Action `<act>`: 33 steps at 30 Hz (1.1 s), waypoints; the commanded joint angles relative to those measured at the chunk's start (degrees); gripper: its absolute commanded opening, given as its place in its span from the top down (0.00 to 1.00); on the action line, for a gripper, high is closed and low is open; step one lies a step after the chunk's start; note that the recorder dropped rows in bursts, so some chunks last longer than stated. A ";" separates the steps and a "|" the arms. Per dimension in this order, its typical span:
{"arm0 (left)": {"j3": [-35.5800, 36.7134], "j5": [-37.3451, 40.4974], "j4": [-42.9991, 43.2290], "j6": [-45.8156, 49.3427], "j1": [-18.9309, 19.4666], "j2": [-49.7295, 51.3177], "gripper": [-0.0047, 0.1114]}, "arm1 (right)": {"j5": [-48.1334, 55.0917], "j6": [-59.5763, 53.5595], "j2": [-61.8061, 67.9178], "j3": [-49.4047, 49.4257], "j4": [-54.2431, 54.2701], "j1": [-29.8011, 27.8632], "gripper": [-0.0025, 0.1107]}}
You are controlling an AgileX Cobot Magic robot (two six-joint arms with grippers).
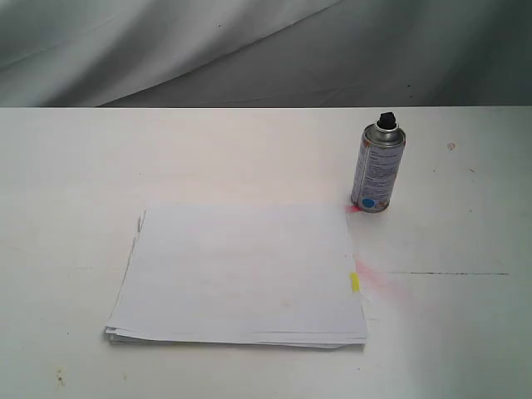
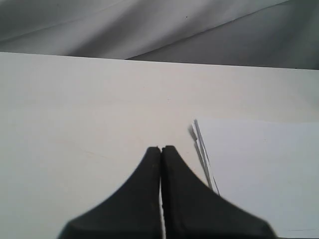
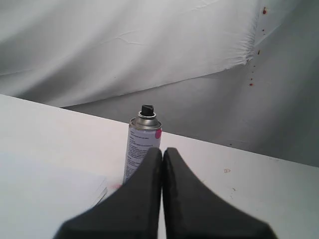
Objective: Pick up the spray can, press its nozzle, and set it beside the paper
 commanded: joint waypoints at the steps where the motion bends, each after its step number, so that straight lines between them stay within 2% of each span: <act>1: -0.14 -0.07 0.23 -0.23 -0.31 0.24 0.96 | 0.05 -0.03 0.19 -0.25 -0.52 0.06 0.98; 22: -0.14 -0.07 0.23 -0.23 -0.31 0.24 0.96 | 0.05 -0.03 0.19 -0.25 -0.52 0.06 0.98; 28: -0.14 -0.07 0.23 -0.23 -0.31 0.24 0.96 | 0.19 -0.02 0.19 -0.25 7.19 0.06 0.98; 33: -0.14 -0.07 0.23 -0.23 -0.31 0.24 0.96 | 11.33 -0.02 0.19 -6.17 6.34 0.06 0.98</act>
